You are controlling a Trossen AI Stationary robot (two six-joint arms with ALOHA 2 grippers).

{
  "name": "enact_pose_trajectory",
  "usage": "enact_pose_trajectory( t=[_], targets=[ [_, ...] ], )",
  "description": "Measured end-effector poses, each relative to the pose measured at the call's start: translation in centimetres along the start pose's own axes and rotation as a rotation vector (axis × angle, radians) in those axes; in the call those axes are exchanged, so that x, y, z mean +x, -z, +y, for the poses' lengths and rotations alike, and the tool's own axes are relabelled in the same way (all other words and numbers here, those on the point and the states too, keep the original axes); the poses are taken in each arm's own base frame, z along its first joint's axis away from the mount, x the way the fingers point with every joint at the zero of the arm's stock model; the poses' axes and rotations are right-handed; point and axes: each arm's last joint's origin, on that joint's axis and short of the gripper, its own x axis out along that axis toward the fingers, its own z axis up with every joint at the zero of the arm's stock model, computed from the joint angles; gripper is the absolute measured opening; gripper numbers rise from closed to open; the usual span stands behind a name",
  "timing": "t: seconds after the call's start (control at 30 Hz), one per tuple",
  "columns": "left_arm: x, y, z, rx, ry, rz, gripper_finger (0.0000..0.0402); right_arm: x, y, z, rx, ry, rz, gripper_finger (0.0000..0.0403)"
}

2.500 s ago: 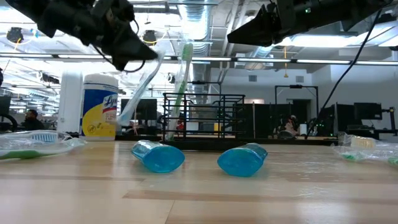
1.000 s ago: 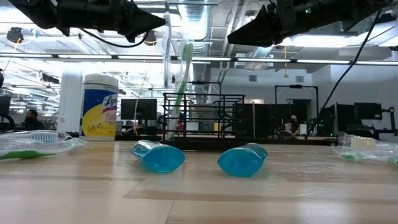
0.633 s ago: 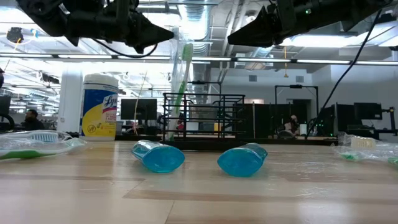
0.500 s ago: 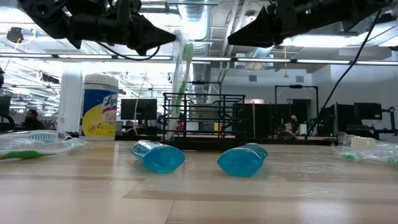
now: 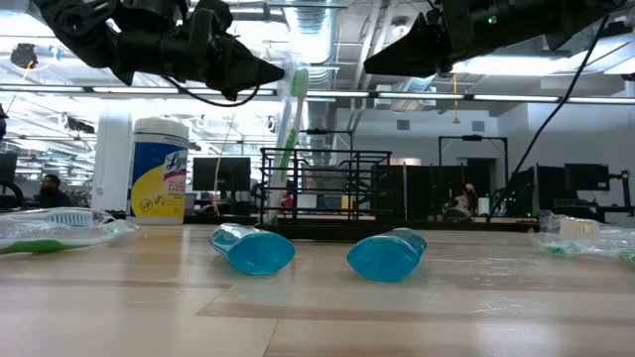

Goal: Pick & Place toothbrushing station
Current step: Put the blue toothbrush into the mesh

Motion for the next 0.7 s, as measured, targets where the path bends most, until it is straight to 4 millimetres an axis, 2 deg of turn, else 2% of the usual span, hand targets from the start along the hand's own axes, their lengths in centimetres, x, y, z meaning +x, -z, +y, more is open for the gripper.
enact_pose_trajectory(
  t=[0.5, 0.6, 0.7],
  targets=[
    [-0.02, 0.58, -0.03, -0.036, -0.004, 0.06, 0.0009, 0.0, 0.0, 0.0, 0.0, 0.0, 0.0, 0.0093],
    [-0.02, 0.61, -0.02, -0.046, -0.009, 0.063, 0.0028, 0.0, -0.01, 0.0, 0.001, 0.0, -0.001, 0.0093],
    [-0.03, 0.68, -0.02, -0.085, -0.011, 0.071, 0.0072, 0.0, -0.01, 0.0, 0.001, 0.0, -0.001, 0.0093]
  ],
)
